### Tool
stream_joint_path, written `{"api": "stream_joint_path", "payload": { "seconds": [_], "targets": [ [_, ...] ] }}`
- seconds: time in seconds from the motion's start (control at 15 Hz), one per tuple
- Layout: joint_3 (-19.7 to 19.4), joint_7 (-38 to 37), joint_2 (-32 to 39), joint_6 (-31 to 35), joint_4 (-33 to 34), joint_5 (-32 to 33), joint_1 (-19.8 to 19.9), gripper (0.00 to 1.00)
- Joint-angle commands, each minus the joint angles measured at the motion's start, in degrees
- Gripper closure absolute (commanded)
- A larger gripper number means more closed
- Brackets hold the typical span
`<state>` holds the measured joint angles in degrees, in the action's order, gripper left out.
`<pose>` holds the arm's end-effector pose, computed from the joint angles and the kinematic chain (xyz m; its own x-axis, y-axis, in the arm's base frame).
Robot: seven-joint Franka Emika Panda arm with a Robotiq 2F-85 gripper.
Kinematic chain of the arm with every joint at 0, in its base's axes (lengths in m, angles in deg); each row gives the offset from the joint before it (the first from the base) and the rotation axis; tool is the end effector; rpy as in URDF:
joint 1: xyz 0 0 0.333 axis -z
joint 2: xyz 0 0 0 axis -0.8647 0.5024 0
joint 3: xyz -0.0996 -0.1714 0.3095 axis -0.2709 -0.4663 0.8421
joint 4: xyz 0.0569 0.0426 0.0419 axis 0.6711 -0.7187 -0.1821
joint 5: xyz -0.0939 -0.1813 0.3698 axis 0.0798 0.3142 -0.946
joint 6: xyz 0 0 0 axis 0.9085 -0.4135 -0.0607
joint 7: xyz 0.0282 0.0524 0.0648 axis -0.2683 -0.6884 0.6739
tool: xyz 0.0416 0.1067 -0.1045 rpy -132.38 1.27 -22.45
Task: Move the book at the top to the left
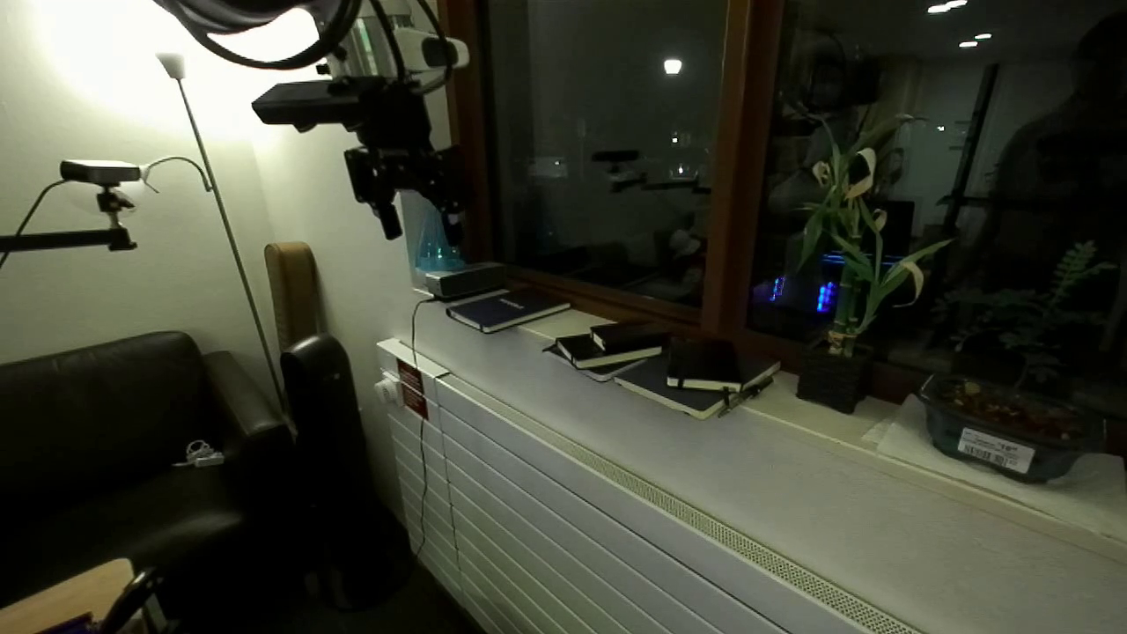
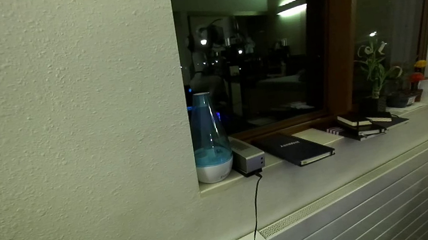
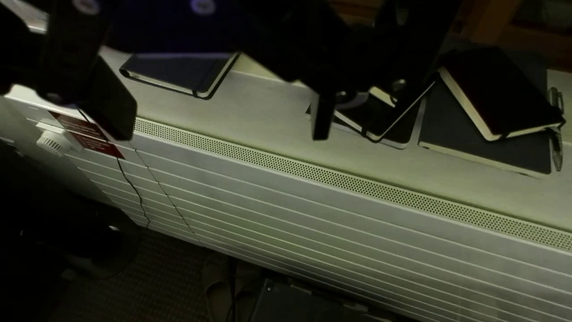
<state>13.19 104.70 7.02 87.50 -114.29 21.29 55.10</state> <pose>0.4572 -0.0161 0.5470 0.9387 0.2584 0.2283 0.2690 -0.9630 -0.0160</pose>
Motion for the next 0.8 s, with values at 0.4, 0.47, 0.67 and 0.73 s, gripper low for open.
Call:
{"api": "stream_joint_path", "payload": {
  "seconds": [0.4, 0.47, 0.67, 0.73],
  "targets": [
    [3.85, -6.3, 26.45, -2.54, 26.55, 0.8, 1.74, 0.0],
    [3.99, -8.2, 29.13, -2.94, 29.37, 1.24, 2.03, 0.0],
    [3.74, -14.2, 38.09, -4.31, 38.78, 1.63, 2.94, 0.0],
    [3.67, -15.88, 40.32, -5.23, 41.54, 1.64, 3.13, 0.0]
  ]
}}
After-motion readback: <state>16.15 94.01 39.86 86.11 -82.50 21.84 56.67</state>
